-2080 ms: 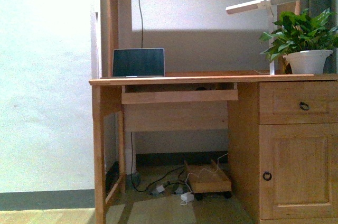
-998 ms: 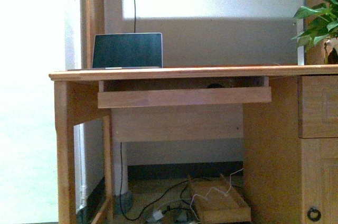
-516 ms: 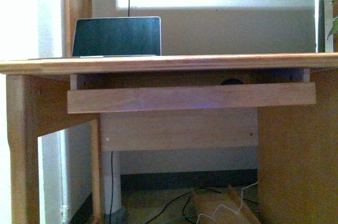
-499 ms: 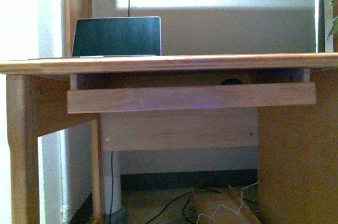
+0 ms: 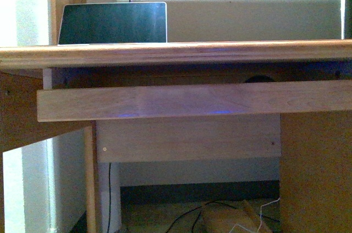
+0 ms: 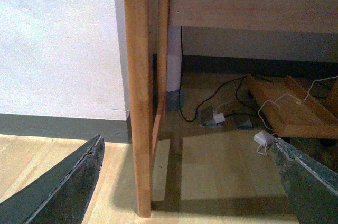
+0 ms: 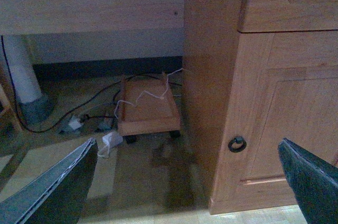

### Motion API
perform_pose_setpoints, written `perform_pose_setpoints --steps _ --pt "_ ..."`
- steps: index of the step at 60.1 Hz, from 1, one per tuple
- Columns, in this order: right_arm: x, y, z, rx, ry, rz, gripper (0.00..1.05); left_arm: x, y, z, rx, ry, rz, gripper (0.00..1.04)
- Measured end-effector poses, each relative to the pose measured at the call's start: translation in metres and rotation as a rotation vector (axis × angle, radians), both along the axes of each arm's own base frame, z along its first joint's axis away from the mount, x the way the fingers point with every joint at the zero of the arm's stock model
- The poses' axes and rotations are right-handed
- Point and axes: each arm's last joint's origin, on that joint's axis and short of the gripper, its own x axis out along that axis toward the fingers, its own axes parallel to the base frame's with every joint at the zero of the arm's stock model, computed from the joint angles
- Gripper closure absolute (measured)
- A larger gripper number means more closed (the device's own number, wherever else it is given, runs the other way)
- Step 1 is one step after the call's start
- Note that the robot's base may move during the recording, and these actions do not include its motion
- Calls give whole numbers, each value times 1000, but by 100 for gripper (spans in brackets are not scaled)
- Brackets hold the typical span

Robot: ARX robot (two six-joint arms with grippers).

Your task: Place mouse

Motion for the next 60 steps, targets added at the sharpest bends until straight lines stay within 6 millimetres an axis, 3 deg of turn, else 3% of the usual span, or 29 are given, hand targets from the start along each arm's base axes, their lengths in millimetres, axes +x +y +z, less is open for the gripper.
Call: perform_pose_setpoints --steps 60 --pt "0 0 0 0 0 0 0 0 0 -1 -33 36 -26 7"
